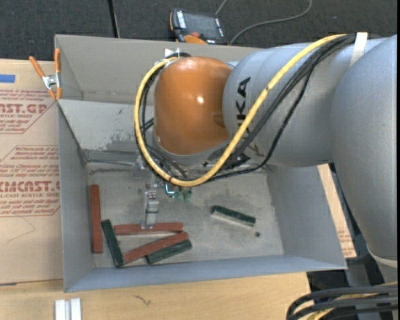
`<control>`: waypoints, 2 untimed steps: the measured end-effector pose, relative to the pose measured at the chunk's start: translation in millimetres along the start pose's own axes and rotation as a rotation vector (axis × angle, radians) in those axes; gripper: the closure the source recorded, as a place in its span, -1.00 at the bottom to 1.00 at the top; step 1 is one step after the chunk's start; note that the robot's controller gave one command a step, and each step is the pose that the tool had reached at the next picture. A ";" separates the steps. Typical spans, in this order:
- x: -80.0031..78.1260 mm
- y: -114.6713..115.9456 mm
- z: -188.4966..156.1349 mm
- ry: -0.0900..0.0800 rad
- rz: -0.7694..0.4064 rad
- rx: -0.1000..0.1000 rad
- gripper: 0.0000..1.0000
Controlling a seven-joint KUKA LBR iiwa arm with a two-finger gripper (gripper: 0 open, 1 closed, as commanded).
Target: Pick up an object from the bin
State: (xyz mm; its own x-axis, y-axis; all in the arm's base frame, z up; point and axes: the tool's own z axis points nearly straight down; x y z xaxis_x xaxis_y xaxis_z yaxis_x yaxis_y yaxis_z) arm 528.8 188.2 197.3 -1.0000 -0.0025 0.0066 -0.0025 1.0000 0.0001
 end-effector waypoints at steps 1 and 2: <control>2.4 -38.5 91.5 0.001 0.035 0.002 -1.00; 18.2 -56.1 129.7 -0.002 0.009 0.000 -1.00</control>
Offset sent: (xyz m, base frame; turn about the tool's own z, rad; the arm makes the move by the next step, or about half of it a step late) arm -0.0008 -0.0371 -0.0861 0.0332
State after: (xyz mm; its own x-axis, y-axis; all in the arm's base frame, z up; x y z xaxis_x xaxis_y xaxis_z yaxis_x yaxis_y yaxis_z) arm 509.9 132.1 67.7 -1.0000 0.0065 0.0043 0.0065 1.0000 0.0001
